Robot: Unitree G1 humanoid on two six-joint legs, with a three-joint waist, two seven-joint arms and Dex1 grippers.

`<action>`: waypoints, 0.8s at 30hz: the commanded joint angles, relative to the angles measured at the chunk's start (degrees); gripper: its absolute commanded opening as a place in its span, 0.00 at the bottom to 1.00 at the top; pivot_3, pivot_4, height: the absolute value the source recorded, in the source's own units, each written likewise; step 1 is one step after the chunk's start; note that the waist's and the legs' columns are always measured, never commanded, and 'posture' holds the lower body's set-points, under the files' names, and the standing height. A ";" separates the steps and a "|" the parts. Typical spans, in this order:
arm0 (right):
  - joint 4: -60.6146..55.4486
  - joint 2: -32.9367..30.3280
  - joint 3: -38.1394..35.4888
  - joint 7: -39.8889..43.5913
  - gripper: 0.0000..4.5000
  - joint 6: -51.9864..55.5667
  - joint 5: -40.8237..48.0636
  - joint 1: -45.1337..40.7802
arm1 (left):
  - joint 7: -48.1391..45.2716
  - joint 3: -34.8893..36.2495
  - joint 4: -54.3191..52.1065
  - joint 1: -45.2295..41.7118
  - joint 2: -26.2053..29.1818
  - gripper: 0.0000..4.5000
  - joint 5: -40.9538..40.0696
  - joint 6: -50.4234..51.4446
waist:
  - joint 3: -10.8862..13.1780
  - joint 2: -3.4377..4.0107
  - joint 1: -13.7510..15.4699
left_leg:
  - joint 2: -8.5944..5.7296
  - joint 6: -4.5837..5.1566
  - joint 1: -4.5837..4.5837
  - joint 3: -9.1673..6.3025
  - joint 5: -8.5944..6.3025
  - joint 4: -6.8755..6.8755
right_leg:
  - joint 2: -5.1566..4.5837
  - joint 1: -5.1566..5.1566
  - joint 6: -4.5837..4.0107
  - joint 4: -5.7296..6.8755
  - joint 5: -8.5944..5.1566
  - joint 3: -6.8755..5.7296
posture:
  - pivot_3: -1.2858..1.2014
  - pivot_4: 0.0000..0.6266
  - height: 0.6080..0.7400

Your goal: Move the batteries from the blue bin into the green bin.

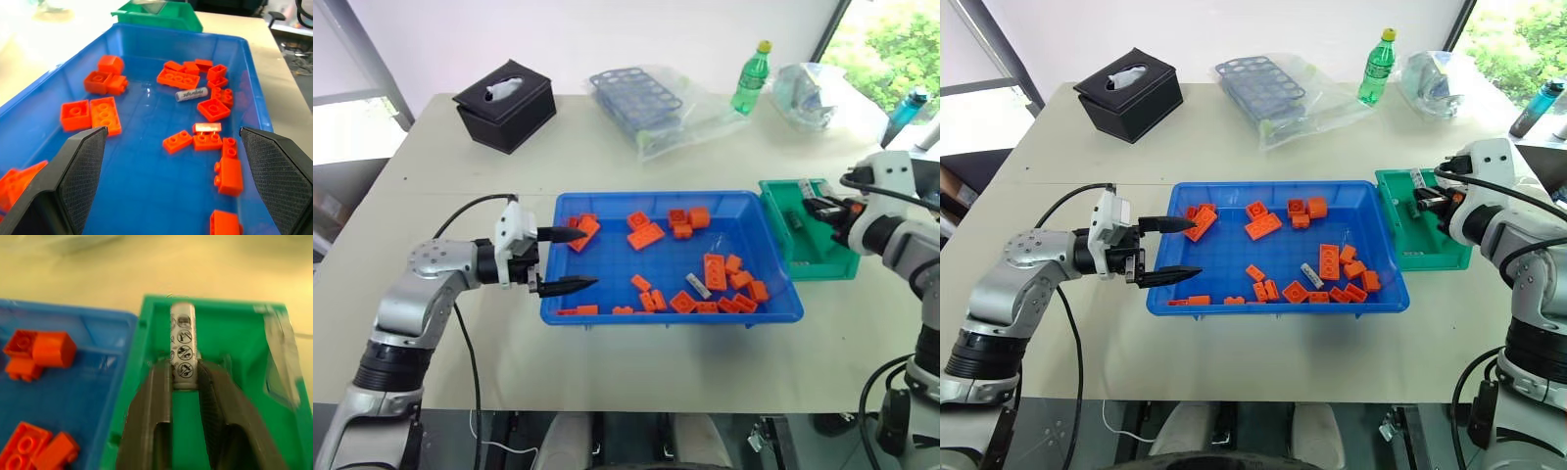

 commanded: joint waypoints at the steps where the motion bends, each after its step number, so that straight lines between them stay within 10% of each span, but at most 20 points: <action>1: -3.04 -1.33 1.87 -0.22 0.62 -3.41 -0.91 0.53 | 0.13 0.55 -0.93 -1.54 -0.27 1.00 -1.20 0.49 | 0.00 0.00 0.07 | 0.00 0.01 0.01 0.00 0.00 0.00 | 0.00 0.00 0.00 0.01 0.00 0.00 | 0.52 0.24 0.82; 2: -3.63 -1.71 2.03 0.35 0.74 -4.30 -0.59 0.28 | 0.07 0.43 -1.25 -1.69 -0.37 1.00 -1.24 0.60 | 0.00 0.00 0.07 | 0.00 0.01 0.01 0.00 0.00 0.00 | 0.01 0.00 0.00 0.01 0.00 0.00 | 0.52 0.24 0.82; 24: -12.55 -6.04 30.84 14.25 0.74 -7.54 3.79 3.79 | 0.68 -0.26 -2.93 -1.81 -1.57 1.00 -0.55 0.76 | 0.00 -0.04 0.30 | -0.02 0.01 0.01 -0.09 -0.01 0.05 | -0.02 0.07 0.00 -0.05 0.00 0.00 | 0.52 0.24 0.82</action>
